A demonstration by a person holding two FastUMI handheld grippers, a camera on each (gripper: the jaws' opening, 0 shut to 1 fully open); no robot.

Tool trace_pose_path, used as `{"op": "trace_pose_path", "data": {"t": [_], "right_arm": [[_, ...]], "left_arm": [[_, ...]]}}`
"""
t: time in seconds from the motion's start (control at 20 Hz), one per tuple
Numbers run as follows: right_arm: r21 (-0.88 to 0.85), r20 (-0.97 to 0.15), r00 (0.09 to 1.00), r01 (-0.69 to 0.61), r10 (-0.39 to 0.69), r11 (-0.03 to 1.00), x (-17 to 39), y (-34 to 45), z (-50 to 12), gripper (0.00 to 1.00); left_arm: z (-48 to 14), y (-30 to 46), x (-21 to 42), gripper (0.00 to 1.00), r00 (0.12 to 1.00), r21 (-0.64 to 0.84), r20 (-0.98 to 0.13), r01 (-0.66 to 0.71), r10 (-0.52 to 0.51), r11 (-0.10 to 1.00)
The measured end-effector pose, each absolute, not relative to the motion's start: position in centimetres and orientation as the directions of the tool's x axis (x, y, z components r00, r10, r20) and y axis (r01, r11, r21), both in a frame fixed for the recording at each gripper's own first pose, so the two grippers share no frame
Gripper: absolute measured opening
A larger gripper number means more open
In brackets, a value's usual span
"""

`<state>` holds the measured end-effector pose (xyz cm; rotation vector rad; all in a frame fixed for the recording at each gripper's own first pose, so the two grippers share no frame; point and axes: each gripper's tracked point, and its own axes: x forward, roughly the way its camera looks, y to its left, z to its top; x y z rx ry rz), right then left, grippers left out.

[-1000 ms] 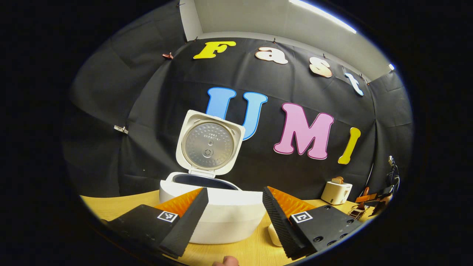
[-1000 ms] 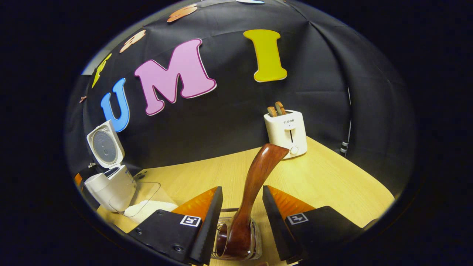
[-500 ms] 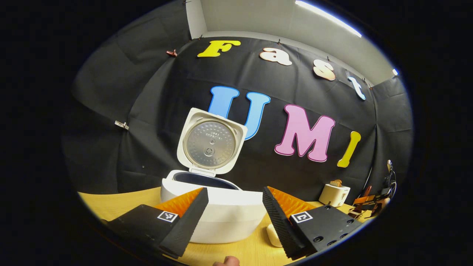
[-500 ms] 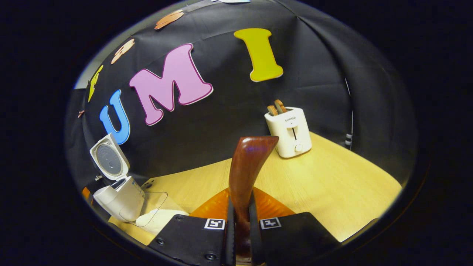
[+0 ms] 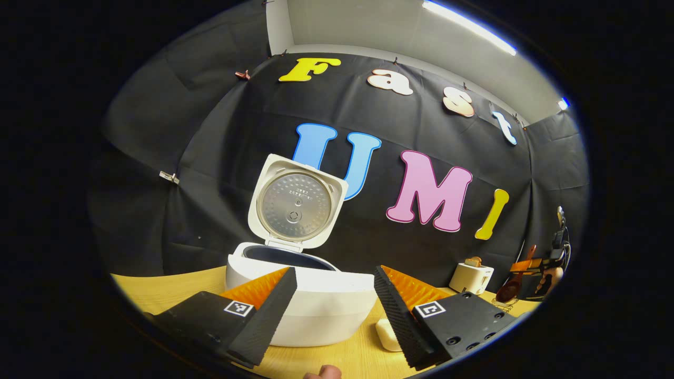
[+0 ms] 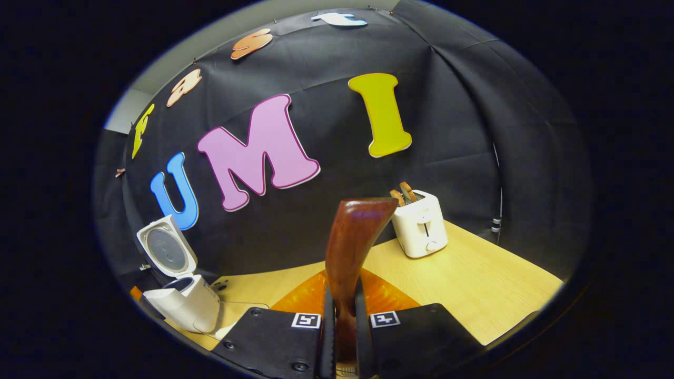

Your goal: Close the left gripper, press the button to open the rice cooker; take a wooden spoon from the chopstick holder with the right hand, scoop a spoonful of rice and pour it into the rice cooker, then put the wooden spoon back into the chopstick holder.

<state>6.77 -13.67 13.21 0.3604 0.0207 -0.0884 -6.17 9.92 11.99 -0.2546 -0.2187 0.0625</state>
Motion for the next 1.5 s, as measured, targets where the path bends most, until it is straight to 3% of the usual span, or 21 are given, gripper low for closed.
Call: {"op": "trace_pose_path", "data": {"t": [0.15,0.35,0.7,1.1,1.5], "right_arm": [[0.319,-0.006,0.998,0.068,-0.069,0.945,6.8,-12.3,14.7,0.19],[0.113,0.005,0.998,0.059,-0.060,0.992,6.7,-10.0,16.7,0.19],[0.014,0.017,0.993,-0.114,0.114,0.993,8.8,0.9,19.7,0.19],[-0.093,-0.113,0.969,-0.230,0.219,0.969,12.0,11.1,12.6,0.19],[-0.328,-0.224,0.967,-0.189,0.118,0.925,13.4,12.2,4.4,0.20]], "left_arm": [[12.3,9.8,-6.3,0.95,0.973,-0.263,0.214,-0.024,0.082,0.965],[12.3,10.0,-6.3,0.95,0.974,-0.278,0.213,-0.018,0.080,0.960],[12.4,10.6,-6.5,0.95,0.972,-0.274,0.218,-0.027,0.090,0.961],[12.4,10.9,-6.5,0.95,0.972,-0.275,0.216,-0.029,0.091,0.961],[12.2,11.9,-6.8,0.95,0.971,-0.301,0.216,-0.033,0.102,0.953]]}}
